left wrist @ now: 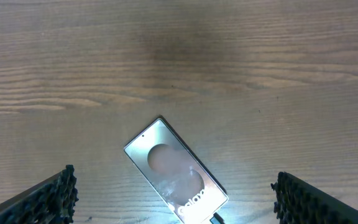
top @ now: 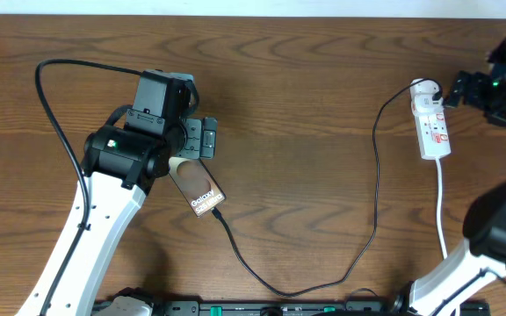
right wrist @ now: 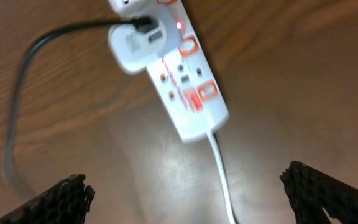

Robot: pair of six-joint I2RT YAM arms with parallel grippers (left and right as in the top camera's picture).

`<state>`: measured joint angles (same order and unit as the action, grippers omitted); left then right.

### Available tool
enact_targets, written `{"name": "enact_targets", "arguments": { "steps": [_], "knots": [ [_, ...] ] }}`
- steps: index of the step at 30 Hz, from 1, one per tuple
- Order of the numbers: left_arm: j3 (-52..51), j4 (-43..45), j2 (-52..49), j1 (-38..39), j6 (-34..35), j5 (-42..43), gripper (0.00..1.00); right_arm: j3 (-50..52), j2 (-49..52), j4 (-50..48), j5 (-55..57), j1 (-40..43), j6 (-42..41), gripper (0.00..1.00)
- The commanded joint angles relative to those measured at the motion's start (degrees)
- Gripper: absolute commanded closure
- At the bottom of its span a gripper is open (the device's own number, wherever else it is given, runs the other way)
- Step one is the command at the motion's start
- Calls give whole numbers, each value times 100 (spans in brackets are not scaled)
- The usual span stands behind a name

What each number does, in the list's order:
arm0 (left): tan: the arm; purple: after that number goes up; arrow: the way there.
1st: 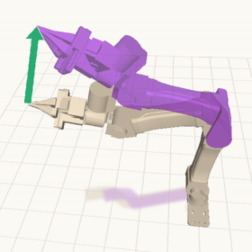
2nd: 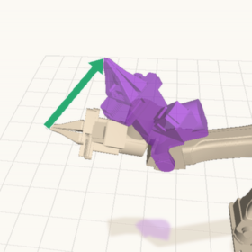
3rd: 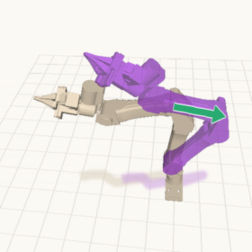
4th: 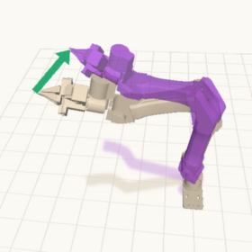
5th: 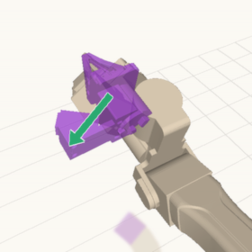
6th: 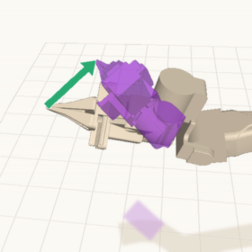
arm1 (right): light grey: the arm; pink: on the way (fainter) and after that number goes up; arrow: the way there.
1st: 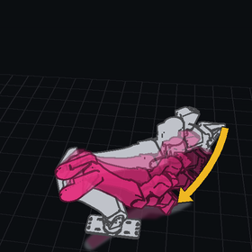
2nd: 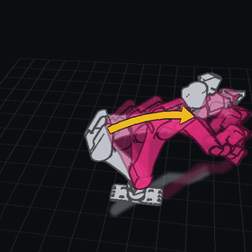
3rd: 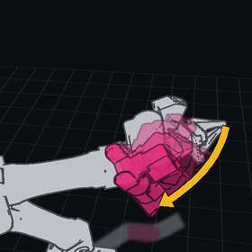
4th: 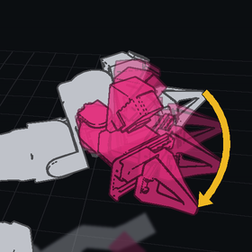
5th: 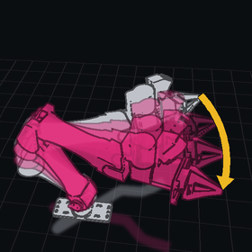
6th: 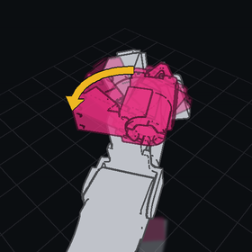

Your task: Plug charger to phone and switch on socket

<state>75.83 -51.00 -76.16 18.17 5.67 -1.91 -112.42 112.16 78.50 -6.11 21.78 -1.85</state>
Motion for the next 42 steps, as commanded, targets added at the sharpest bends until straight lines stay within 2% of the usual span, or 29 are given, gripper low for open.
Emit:
{"name": "enact_targets", "arguments": {
  "steps": [1,9,35,42],
  "knots": [
    [101,-17,61,7,-94,-116,2,-42,-627,284,142,-13,-389,1],
    [101,-17,61,7,-94,-116,2,-39,-1215,361,129,-11,-413,1],
    [101,-17,87,17,-94,-116,2,-39,-1211,363,129,-11,-411,1],
    [101,-149,518,17,-96,-181,2,-39,-1211,361,129,-11,-411,1]
  ]
}}
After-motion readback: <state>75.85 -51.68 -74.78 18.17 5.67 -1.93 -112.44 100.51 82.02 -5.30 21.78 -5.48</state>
